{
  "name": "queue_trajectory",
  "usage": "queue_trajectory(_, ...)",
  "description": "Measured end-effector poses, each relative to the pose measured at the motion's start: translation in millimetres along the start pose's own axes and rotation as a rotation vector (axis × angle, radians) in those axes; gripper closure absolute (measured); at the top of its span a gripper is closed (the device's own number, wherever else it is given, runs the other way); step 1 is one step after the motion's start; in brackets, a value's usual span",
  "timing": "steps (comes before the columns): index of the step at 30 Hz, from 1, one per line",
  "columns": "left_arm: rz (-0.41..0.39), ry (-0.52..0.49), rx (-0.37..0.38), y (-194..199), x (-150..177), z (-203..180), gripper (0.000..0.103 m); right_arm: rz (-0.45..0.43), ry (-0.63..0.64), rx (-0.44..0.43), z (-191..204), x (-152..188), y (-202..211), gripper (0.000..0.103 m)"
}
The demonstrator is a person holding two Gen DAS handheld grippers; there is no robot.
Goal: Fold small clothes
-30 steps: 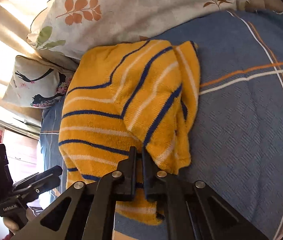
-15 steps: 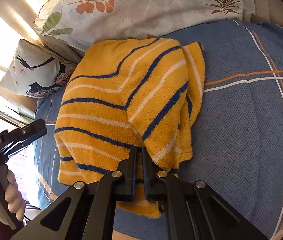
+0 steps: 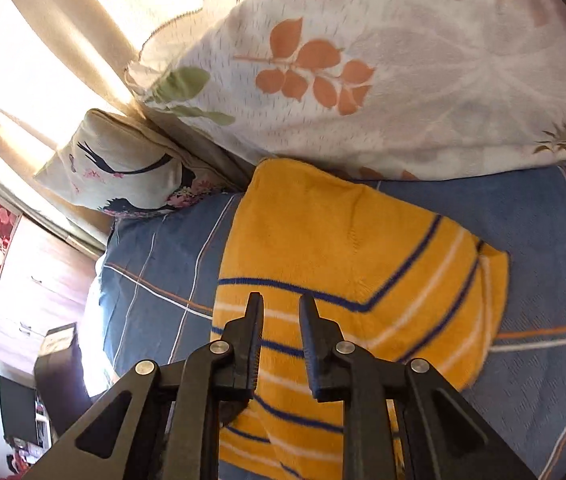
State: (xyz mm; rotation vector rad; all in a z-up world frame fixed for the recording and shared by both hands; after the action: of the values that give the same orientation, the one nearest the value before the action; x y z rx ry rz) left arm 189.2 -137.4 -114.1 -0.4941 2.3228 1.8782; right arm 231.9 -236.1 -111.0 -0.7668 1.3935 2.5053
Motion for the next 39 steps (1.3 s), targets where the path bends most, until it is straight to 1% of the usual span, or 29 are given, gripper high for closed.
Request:
queue_trajectory(1, -0.001, -0.001, -0.004, -0.6, 1.6, -1.0, 0.054, 0.052, -0.021, -0.052, 0.2, 1.3, -19.6, 0.083)
queue_trajectory(2, -0.001, 0.000, -0.007, -0.3, 2.4, -0.7, 0.054, 0.092, -0.049, -0.083, -1.9, 4.4, -34.7, 0.083)
queue_trajectory(3, -0.001, 0.000, -0.012, -0.4, 2.3, -0.6, 0.054, 0.112, -0.065, -0.072, -9.1, 8.1, -45.9, 0.083)
queue_trajectory(4, 0.000, -0.002, -0.012, 0.0, 2.9, -0.7, 0.054, 0.110, -0.065, -0.057, -16.3, 11.9, -48.3, 0.082)
queue_trajectory(6, 0.001, -0.010, -0.012, 0.1, 2.9, -1.1, 0.054, 0.076, -0.099, -0.063, -31.5, 16.4, -44.2, 0.083)
queue_trajectory(8, 0.001, -0.019, -0.012, 0.1, 3.1, -1.2, 0.053, 0.055, -0.155, -0.029, -53.8, 23.9, -35.9, 0.101)
queue_trajectory(9, 0.001, -0.022, -0.012, -0.2, 3.0, -1.1, 0.052, 0.056, -0.175, -0.030, -61.2, 27.2, -33.3, 0.103)
queue_trajectory(11, 0.002, -0.025, -0.012, -1.2, 2.6, -0.3, 0.050, 0.055, -0.212, -0.029, -72.9, 35.2, -26.5, 0.103)
queue_trajectory(12, 0.006, -0.026, -0.009, -1.9, 2.5, 0.2, 0.049, 0.057, -0.205, -0.025, -73.8, 36.9, -22.6, 0.103)
queue_trajectory(13, 0.009, -0.026, -0.007, -2.9, 2.1, 1.3, 0.048, 0.061, -0.185, -0.005, -73.4, 39.6, -18.2, 0.103)
queue_trajectory(15, 0.014, -0.029, -0.001, -3.0, 1.4, 2.2, 0.047, 0.071, -0.141, 0.066, -73.5, 44.6, -8.4, 0.103)
queue_trajectory(18, 0.030, -0.024, 0.024, 0.7, 1.5, 3.9, 0.048, 0.067, -0.132, 0.090, -75.3, 51.0, 5.1, 0.100)
queue_trajectory(20, 0.030, -0.019, 0.066, 9.6, -1.0, 4.5, 0.048, 0.044, -0.147, 0.104, -78.3, 52.4, 17.0, 0.092)
queue_trajectory(21, 0.022, -0.010, 0.098, 14.9, -3.5, 5.1, 0.048, 0.028, -0.155, 0.106, -79.9, 52.4, 24.6, 0.075)
queue_trajectory(22, 0.009, 0.005, 0.139, 21.8, -6.9, 6.5, 0.048, 0.005, -0.165, 0.098, -81.7, 52.4, 32.7, 0.055)
queue_trajectory(23, -0.003, 0.024, 0.172, 27.3, -10.8, 8.7, 0.048, -0.016, -0.175, 0.083, -81.6, 51.5, 37.1, 0.047)
queue_trajectory(24, -0.017, 0.054, 0.197, 31.4, -16.7, 14.0, 0.048, -0.029, -0.186, 0.080, -85.2, 52.2, 43.0, 0.032)
queue_trajectory(25, -0.025, 0.085, 0.214, 32.3, -22.3, 20.1, 0.048, -0.037, -0.195, 0.098, -89.2, 52.9, 45.3, 0.027)
queue_trajectory(27, -0.004, 0.154, 0.254, 25.0, -33.1, 32.5, 0.046, -0.031, -0.214, 0.135, -98.9, 55.6, 41.7, 0.027)
queue_trajectory(29, 0.021, 0.201, 0.304, 12.2, -42.3, 40.1, 0.043, -0.020, -0.255, 0.118, -105.5, 60.0, 31.7, 0.027)
queue_trajectory(31, 0.051, 0.195, 0.308, -6.0, -46.6, 42.0, 0.041, -0.018, -0.289, 0.098, -108.9, 62.4, 20.3, 0.027)
queue_trajectory(32, 0.080, 0.192, 0.331, -14.9, -47.4, 39.2, 0.040, -0.021, -0.300, 0.100, -110.9, 63.7, 16.4, 0.026)
queue_trajectory(33, 0.116, 0.193, 0.376, -23.3, -45.9, 33.2, 0.039, -0.025, -0.314, 0.100, -113.2, 64.9, 12.7, 0.024)
queue_trajectory(34, 0.150, 0.193, 0.413, -29.6, -45.4, 25.4, 0.031, -0.033, -0.330, 0.087, -114.3, 65.5, 9.1, 0.021)
queue_trajectory(35, 0.169, 0.190, 0.430, -34.7, -43.5, 20.7, 0.025, -0.059, -0.341, 0.078, -115.1, 64.1, 9.3, 0.020)
queue_trajectory(36, 0.182, 0.185, 0.442, -39.2, -41.5, 14.4, 0.021, -0.075, -0.356, 0.065, -115.6, 63.0, 8.7, 0.020)
queue_trajectory(37, 0.206, 0.176, 0.447, -43.5, -38.0, 8.2, 0.021, -0.081, -0.369, 0.047, -113.7, 61.9, 6.6, 0.025)
queue_trajectory(38, 0.210, 0.166, 0.430, -45.0, -36.5, 5.6, 0.021, -0.075, -0.380, 0.009, -110.2, 60.8, 3.2, 0.035)
queue_trajectory(39, 0.200, 0.158, 0.423, -42.8, -37.0, 4.2, 0.031, -0.055, -0.396, -0.035, -105.5, 61.0, -2.0, 0.060)
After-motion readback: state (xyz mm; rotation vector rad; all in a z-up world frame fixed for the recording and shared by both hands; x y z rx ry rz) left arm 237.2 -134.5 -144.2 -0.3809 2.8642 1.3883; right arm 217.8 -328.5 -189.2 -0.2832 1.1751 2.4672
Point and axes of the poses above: each gripper's, at about its wrist camera, not at the fingertips, and y roughly against the way its jaws point, z to its left, x to its underside, the point moved 9 cm from there along -y, roughly the way its jaws point, and after that the axes turned 10 degrees about y, right-handed, at the moved point
